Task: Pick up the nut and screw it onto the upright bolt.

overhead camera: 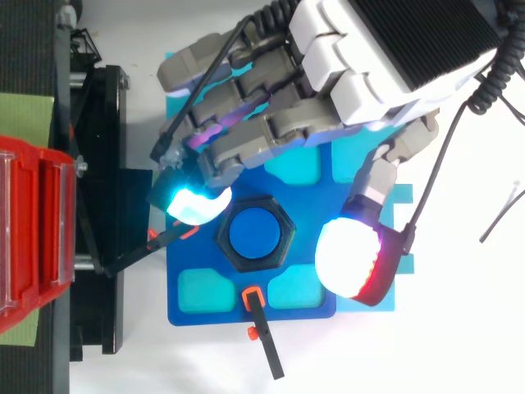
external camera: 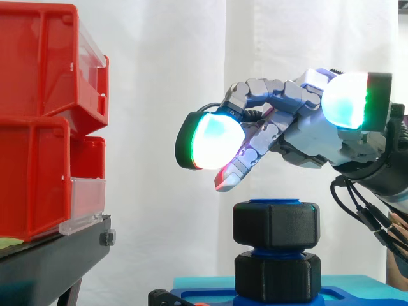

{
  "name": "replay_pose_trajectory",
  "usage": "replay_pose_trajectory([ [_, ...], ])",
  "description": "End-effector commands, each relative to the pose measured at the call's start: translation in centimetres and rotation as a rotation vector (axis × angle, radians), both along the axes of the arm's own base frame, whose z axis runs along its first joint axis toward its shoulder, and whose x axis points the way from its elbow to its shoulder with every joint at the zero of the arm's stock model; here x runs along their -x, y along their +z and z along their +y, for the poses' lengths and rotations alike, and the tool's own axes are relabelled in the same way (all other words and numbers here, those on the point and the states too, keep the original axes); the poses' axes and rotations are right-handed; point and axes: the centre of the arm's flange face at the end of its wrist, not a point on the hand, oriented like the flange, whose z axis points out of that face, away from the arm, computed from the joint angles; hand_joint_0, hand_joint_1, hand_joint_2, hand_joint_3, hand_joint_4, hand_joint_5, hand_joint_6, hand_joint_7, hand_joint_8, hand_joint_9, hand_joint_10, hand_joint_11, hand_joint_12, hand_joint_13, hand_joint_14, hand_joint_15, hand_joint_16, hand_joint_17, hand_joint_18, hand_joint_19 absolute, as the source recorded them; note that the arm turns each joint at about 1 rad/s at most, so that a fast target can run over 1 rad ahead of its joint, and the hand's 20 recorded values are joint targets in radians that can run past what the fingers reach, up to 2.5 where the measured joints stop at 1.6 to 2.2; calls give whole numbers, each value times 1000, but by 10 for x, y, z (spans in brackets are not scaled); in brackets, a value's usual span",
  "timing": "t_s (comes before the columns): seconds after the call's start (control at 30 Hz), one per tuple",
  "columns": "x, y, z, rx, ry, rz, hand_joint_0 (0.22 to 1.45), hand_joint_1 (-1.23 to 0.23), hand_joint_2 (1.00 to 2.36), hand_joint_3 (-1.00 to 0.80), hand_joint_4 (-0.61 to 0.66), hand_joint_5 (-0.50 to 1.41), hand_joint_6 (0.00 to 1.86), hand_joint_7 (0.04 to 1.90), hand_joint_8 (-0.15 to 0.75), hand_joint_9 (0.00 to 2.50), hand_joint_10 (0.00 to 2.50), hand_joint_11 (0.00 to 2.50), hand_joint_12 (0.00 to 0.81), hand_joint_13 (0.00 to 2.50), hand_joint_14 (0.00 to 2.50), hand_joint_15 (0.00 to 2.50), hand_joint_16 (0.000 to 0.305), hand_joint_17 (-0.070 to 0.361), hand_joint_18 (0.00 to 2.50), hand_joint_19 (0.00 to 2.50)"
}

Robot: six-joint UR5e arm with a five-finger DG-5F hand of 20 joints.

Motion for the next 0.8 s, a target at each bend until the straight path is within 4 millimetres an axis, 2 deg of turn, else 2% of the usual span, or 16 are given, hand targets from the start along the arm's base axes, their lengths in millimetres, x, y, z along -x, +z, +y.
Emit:
replay_pose_trajectory([
  [0.0,-1,-1,6,-2,8,6,456,-204,1000,-500,209,-83,503,806,187,983,0,0,224,657,0,0,30,67,367,7],
  [0.3,-2,-2,13,-8,20,18,459,-189,1000,-500,197,-83,503,792,174,977,0,0,224,654,0,0,30,67,366,6],
  [0.43,-1,-3,15,-7,21,21,459,-149,1000,-500,185,-89,502,719,168,924,0,0,229,586,0,0,30,68,306,0],
  [0.77,0,-6,16,-5,24,26,460,-55,1000,-500,156,-111,502,648,159,640,0,0,259,333,0,0,30,67,32,0],
])
